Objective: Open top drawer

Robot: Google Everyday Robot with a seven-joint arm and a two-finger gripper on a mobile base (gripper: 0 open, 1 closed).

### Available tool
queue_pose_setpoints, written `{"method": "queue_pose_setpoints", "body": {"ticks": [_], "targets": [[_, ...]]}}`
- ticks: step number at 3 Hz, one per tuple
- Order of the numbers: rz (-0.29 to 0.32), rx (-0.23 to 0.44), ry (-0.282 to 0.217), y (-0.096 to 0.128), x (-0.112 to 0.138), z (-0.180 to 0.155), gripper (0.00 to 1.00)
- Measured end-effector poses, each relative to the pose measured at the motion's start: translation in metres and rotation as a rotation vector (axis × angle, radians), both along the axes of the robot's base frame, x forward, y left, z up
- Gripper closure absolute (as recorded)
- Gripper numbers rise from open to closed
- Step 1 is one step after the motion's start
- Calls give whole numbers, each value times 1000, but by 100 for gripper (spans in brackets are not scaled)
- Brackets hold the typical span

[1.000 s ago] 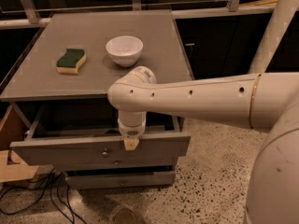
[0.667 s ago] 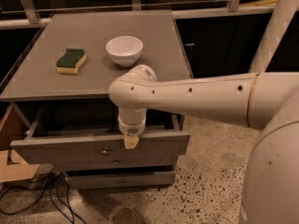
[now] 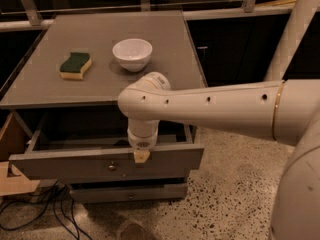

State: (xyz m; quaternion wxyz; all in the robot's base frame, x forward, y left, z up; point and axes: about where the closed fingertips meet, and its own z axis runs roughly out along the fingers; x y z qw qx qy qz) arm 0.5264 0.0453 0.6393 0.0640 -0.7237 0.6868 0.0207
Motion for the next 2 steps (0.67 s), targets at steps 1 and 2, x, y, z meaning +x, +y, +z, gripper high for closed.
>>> {"method": "queue_pose_setpoints", "body": {"ticks": [1,2], "targets": [[-16,-6,16,-6,-18,0,100],[-16,-4,15,-6,-18,-1,100]]}}
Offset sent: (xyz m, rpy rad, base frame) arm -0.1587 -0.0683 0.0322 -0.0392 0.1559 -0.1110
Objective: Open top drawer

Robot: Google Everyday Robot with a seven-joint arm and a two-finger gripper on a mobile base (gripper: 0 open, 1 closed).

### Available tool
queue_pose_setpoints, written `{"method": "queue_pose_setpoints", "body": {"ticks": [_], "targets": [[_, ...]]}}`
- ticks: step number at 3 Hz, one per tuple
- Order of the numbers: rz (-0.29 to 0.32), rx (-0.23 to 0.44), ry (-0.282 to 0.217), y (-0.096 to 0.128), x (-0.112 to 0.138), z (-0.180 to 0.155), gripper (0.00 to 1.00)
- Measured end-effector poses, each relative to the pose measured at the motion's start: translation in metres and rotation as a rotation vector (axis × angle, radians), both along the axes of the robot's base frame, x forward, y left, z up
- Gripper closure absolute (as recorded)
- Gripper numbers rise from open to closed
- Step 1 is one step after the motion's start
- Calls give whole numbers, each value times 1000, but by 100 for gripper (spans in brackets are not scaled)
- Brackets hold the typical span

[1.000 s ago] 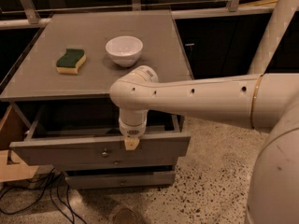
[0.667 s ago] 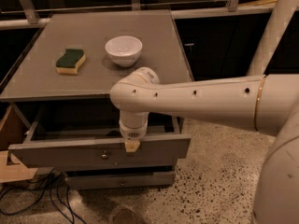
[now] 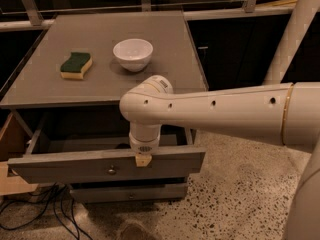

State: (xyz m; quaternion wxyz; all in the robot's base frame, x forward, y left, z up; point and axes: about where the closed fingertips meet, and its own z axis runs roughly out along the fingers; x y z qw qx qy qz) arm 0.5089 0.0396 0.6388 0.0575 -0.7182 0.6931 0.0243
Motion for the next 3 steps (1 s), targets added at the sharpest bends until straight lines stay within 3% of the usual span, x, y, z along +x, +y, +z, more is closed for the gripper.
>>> {"method": "queue_pose_setpoints", "body": {"ticks": [3], "targets": [[-30,2,17,-2,-20,-2,100]]}}
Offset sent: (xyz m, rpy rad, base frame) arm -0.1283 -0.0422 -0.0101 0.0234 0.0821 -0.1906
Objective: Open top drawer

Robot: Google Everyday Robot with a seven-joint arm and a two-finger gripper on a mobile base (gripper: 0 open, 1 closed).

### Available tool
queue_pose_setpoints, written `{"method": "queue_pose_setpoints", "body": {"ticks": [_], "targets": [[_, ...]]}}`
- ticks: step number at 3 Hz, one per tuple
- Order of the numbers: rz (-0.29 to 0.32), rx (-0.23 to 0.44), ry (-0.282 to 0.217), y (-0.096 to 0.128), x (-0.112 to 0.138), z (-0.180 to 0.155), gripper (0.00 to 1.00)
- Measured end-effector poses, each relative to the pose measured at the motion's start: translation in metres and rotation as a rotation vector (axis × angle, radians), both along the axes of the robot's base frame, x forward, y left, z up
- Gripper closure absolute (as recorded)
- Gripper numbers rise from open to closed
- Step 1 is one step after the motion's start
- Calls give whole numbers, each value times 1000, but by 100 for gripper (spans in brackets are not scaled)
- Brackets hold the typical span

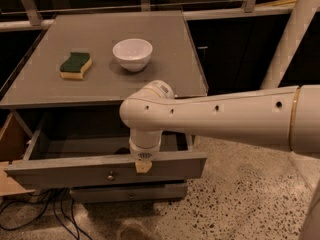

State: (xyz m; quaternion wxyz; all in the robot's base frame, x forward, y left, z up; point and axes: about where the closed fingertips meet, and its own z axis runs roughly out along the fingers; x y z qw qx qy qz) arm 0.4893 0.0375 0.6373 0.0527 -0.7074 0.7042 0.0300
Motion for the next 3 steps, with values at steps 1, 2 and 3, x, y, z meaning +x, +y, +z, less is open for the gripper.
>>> {"method": "queue_pose_setpoints", "body": {"ticks": [1,2,3], "targets": [[-27,10,4,0,-14,2,100],[-41,21,5,1,-18,3,100],[-71,35,11,0,-33,6,100]]}}
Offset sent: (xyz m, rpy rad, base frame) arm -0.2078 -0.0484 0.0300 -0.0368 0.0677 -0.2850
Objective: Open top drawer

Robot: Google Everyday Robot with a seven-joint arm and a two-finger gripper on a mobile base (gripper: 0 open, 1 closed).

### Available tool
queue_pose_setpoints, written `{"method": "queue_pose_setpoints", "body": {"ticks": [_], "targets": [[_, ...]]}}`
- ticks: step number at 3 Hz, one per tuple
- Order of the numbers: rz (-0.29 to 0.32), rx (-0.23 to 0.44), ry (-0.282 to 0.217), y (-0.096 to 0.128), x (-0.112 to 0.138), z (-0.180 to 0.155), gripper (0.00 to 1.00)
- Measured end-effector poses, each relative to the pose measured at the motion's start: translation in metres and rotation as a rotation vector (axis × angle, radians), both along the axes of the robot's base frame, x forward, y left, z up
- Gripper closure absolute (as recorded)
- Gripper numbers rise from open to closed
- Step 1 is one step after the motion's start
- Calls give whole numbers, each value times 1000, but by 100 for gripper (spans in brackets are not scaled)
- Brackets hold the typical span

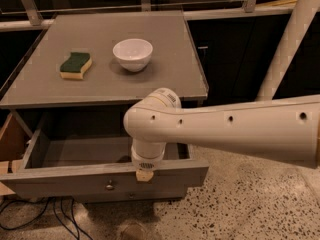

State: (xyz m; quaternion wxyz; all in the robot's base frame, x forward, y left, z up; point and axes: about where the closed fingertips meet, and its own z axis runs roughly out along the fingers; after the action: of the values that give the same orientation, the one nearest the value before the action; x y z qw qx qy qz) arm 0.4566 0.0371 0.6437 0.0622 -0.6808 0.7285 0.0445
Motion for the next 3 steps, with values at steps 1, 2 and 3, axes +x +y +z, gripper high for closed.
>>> {"method": "queue_pose_setpoints", "body": {"ticks": [1,2,3], "targets": [[-8,2,3,-3,-10,0,100],[-8,2,3,-3,-10,0,82],[-8,2,3,-3,-10,0,58]]}}
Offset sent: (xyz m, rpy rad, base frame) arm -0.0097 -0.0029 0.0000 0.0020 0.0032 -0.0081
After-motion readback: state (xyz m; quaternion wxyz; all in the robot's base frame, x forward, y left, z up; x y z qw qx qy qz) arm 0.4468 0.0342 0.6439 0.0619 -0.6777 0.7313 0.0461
